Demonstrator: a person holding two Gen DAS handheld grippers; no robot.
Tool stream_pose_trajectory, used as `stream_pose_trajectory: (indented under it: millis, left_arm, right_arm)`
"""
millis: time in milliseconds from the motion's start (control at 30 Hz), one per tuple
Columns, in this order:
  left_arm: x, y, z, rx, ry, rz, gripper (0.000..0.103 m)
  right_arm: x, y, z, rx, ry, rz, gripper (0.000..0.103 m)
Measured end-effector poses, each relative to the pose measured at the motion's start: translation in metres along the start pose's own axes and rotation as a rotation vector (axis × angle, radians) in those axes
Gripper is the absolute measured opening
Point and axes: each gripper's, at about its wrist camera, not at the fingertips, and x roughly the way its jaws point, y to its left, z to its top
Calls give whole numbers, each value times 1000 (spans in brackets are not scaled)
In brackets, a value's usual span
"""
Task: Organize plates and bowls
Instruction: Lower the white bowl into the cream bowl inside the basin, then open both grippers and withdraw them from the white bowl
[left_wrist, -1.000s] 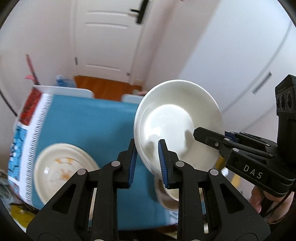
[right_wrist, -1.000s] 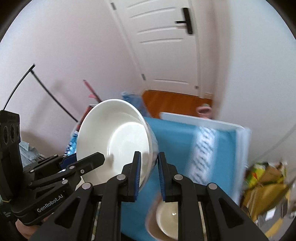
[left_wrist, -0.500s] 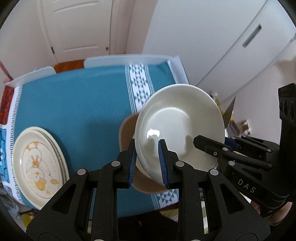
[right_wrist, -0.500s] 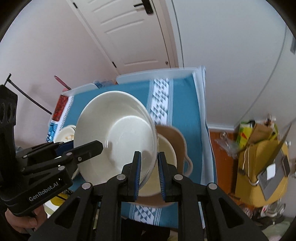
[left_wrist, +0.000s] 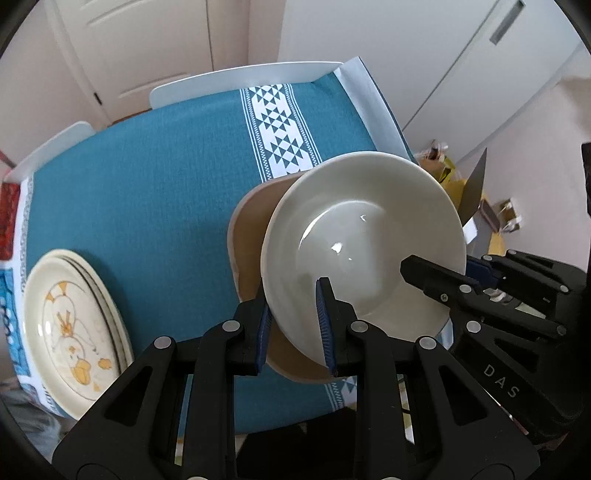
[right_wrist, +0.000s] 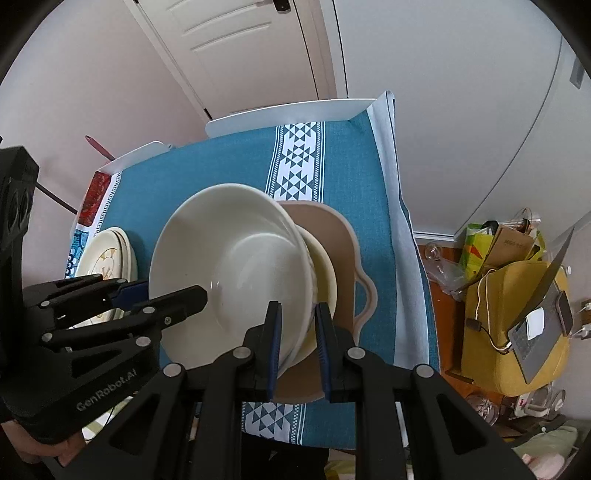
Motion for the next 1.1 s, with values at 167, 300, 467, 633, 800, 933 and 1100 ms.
stream_pose_trajectory:
  millis: [167, 300, 467, 633, 800, 933, 1100]
  left_arm:
    - [4, -7, 3, 42, 14, 49, 20]
    - [7, -9, 2, 57, 20, 60, 20]
    - [9, -10, 2, 71, 21, 72, 20]
    - [9, -14, 0, 101, 10, 102, 20]
    - [8, -13, -1, 100, 2, 105, 20]
    - [7, -13, -2, 105, -7, 109, 20]
    - [3, -13, -4, 100, -16, 102, 20]
  right_arm:
    - [5, -2, -2, 8, 14, -11, 17]
    - [7, -4, -2, 19, 13, -17, 17]
    - [8, -3, -2, 20, 9, -28, 17]
    - [8, -4, -2, 27, 5, -33, 17]
    - [8, -5, -3, 36, 0, -26, 17]
    - [8, -7, -4, 38, -1, -23, 17]
    - [8, -8, -4, 40, -4, -18, 17]
